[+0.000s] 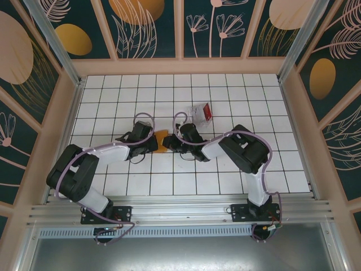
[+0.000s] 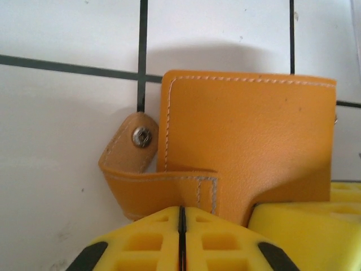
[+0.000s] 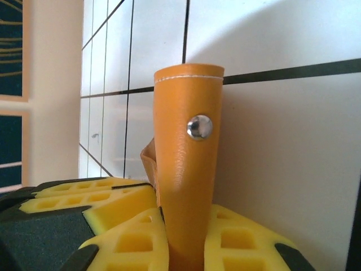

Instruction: Put the credit cards into the card holder

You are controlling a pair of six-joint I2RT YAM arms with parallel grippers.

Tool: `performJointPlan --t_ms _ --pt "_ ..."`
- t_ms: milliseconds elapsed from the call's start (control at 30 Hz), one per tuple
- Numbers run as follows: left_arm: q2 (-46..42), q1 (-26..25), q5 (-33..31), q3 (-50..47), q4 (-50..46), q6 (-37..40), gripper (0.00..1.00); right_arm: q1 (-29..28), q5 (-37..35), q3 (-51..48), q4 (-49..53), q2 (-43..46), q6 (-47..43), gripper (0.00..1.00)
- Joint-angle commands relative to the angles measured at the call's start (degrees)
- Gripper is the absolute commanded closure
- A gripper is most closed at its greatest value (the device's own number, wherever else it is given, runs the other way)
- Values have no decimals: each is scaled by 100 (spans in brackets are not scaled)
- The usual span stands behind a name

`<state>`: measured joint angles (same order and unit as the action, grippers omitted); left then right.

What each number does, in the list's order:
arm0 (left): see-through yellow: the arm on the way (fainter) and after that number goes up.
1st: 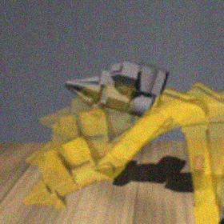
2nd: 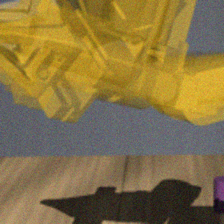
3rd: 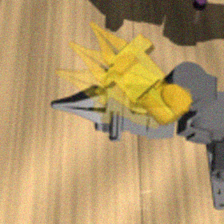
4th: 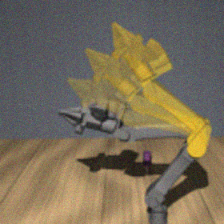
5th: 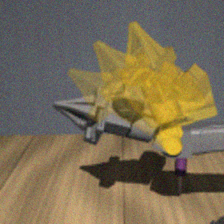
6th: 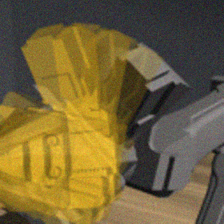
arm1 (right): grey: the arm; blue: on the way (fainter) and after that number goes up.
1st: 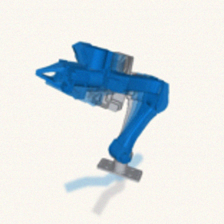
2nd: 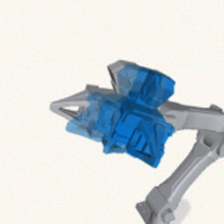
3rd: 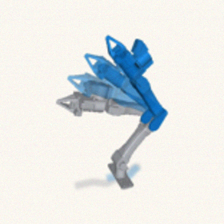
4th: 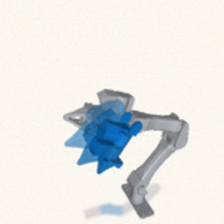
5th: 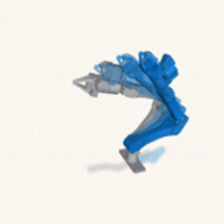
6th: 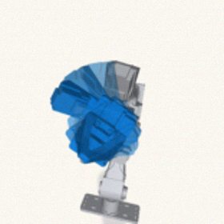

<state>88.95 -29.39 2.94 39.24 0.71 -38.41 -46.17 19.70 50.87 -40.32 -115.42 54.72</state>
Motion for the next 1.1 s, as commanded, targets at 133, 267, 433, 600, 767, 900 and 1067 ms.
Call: performJointPlan --t_ms 133,267,433,600,767,900,1067 --pt "-1164 439 16 -151 -1012 -53 62 -50 -1321 -165 2028 1577 -1415 92" --pt "-1621 582 -246 -69 -1099 40 61 -57 -2451 -8 4097 2622 -2150 92" --pt "-1525 618 -172 12 -908 145 61 -217 -4100 790 7148 3248 -2616 92" --pt "-1341 618 46 -22 -576 187 61 -551 -5500 1416 9624 3138 -2167 91" --pt "-1309 621 166 -38 -501 289 61 -804 -5726 1638 9910 2235 -1930 89" --pt "-1485 627 79 -119 -571 361 62 -1064 -5743 2231 9591 1063 -1980 89" --pt "-1526 756 -5 -377 -498 396 62 -1341 -5401 3022 9007 28 -2326 83"
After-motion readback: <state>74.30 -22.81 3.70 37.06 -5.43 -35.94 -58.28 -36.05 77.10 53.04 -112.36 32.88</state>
